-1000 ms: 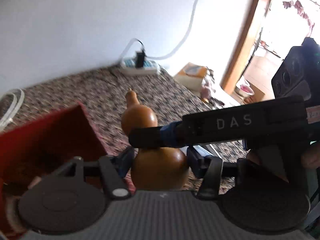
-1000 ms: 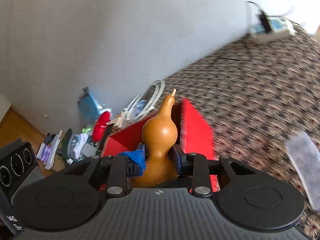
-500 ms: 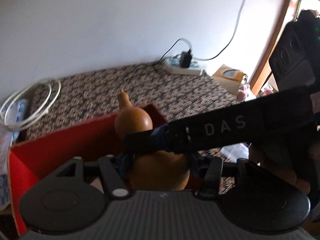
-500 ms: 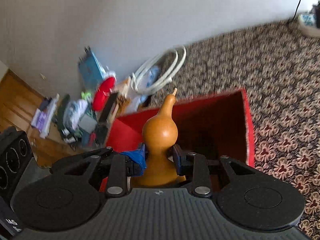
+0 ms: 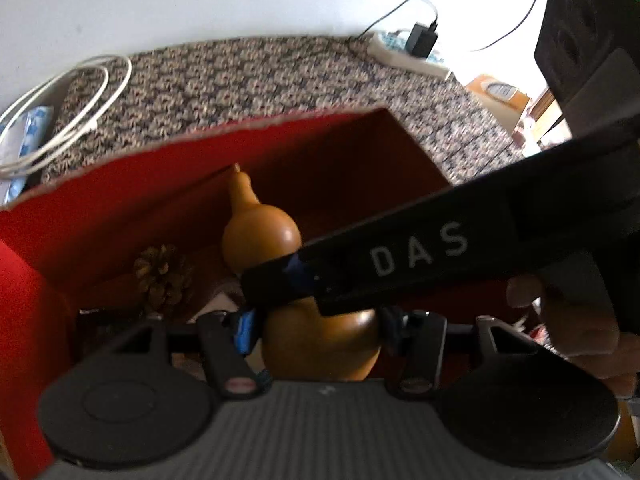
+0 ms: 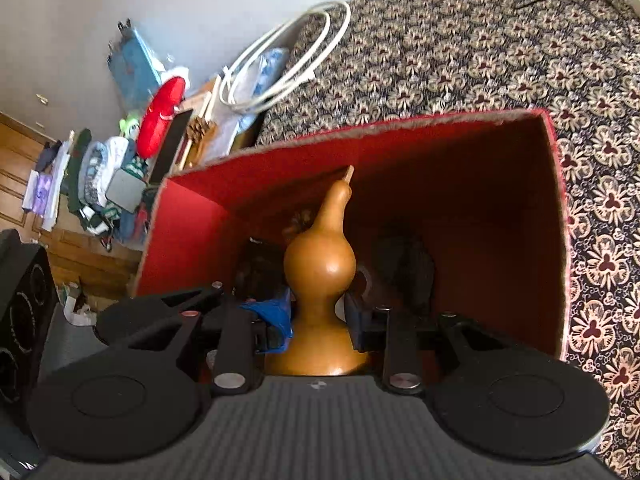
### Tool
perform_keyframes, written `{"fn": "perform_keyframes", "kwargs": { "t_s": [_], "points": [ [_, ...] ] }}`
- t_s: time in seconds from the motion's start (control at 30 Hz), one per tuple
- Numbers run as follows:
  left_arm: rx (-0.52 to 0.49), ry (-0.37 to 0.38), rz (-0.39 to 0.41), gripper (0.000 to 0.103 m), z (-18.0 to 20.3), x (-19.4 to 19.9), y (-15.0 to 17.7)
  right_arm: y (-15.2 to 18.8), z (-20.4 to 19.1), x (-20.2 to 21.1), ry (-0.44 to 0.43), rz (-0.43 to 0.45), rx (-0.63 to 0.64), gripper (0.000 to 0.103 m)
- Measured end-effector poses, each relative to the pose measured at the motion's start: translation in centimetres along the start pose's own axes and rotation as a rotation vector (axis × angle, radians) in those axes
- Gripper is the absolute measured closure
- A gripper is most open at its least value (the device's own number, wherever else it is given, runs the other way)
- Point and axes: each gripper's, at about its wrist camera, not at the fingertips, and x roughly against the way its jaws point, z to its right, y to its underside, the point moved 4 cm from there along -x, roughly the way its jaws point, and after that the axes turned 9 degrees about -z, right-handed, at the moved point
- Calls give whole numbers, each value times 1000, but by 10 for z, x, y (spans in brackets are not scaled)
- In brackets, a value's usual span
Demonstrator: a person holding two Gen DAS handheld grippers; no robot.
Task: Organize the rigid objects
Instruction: 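Carry the gourd with the right gripper over and down into the red box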
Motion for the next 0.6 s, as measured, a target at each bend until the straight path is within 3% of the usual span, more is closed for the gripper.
{"fn": "perform_keyframes", "kwargs": {
  "t_s": [0.23, 0.4, 0.6],
  "points": [
    [30, -8, -64, 49, -10, -11, 1, 2, 8, -10, 7, -12, -13, 90],
    [40, -23, -56, 40, -10, -7, 3, 6, 8, -15, 20, 22, 30, 89],
    [6, -74, -38, 37, -6, -2, 5, 9, 11, -14, 24, 58, 43, 87]
  ]
}}
